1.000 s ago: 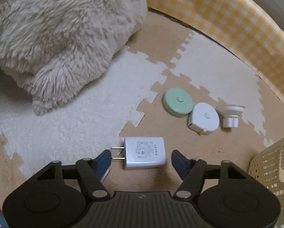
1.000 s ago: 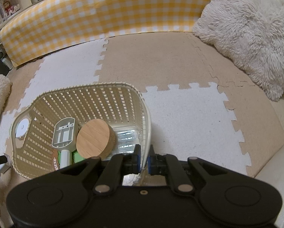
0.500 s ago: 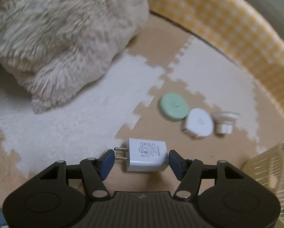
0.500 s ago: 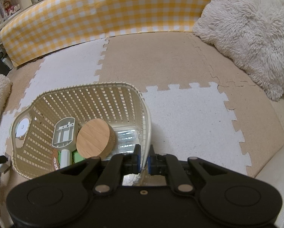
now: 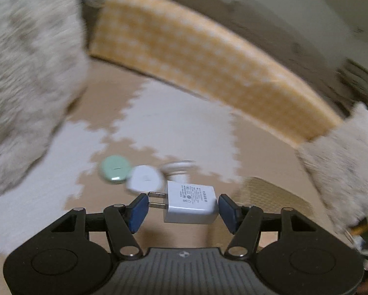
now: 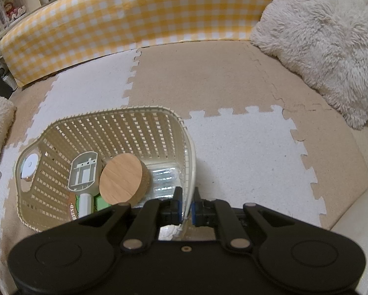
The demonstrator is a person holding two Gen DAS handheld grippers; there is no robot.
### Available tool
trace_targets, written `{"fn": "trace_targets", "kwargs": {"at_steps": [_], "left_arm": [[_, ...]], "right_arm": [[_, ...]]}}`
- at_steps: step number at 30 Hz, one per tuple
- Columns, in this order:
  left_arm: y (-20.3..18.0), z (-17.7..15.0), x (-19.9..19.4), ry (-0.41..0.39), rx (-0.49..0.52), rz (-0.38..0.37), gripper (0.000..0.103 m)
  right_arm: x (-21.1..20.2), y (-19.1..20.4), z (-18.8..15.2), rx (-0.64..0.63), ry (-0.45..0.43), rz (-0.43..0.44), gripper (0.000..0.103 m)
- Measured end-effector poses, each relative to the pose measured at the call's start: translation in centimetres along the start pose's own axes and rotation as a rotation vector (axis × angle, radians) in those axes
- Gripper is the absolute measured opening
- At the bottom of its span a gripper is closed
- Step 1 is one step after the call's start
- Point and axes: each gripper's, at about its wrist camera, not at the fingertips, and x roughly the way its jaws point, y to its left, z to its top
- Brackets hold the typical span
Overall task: Organize rigid objects
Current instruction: 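Carry the charger into the basket and open the left tool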
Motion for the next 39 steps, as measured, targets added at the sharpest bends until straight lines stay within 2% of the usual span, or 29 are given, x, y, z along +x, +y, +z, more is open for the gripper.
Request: {"fn": "trace_targets", "kwargs": {"at_steps": [7,14,18,24,32,35,39], "left_arm": [[-5.4,-0.9,0.2,-0.010,0.142,-0.161,0.063],[-9.3,-2.4,2.0,0.015,0.246,-0.234,0.063],[-9.9,-3.2,3.9,0.059,0.245,-0.242,0.063],[-10.7,-5.2,6.3,0.156,0.209,-0.232,0.063],[-12.3,-6.2,6.6,0.164,0.249,-0.204,0.063],[-12.3,-6.1,6.5,0.176,0.267,-0.169,0.064],[-12.6,-5.8,6.2,0.198,0.268,-0.164,0.074]], "right_arm": [[0.0,-0.2,0.1,0.010,0.008,0.002,0.007],[-1.1,-0.7,0.6,0.047,-0.027,0.008,0.008],[-1.8,-1.4,0.9,0.091,-0.051,0.040,0.005],[-1.8,-1.2,0.9,0.081,-0.050,0.034,0.005],[-1.7,-1.4,0.8,0.087,-0.049,0.040,0.005],[-1.7,-1.4,0.9,0.087,-0.049,0.041,0.005],[-1.7,-1.3,0.9,0.087,-0.046,0.040,0.005]]}}
